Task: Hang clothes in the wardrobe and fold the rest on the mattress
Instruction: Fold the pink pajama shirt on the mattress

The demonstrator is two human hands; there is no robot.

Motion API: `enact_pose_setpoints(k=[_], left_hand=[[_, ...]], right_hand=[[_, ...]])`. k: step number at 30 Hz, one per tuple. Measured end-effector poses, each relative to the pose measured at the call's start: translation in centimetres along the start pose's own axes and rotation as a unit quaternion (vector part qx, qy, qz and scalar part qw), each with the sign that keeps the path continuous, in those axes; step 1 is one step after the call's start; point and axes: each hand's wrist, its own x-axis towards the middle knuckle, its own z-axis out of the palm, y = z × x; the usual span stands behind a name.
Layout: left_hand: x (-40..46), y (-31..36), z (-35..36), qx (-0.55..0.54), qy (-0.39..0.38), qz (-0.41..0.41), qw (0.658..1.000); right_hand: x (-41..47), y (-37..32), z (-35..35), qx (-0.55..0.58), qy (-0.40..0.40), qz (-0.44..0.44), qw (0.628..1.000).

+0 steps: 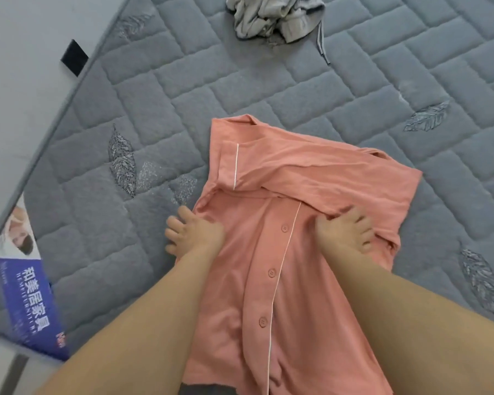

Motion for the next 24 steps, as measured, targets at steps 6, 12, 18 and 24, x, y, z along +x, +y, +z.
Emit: enact_pose_setpoints(k=[6, 12, 18, 24], left_hand=[[-1.9, -3.8, -0.3, 0.001, -0.289, -0.028, 0.957], [-5.7, -4.4, -0.2, 0.271, -0.374, 0.067, 0.885], [-8.5, -6.7, 0.2, 0.204, -0.288, 0.104, 0.93], [-10.9, -7.5, -0.7, 0.161, -0.413, -0.047, 0.895]], right_hand=[[-0.8, 6.4, -0.4, 0.007, -0.097, 0.177, 0.979], [-1.3, 9.5, -1.7, -0.004, -0.178, 0.203, 0.963], [-3.0, 15.1, -1.6, 0.072, -0.162, 0.189, 0.966], [-5.9, 16.6, -4.4, -0.055, -0.477, 0.065, 0.875]])
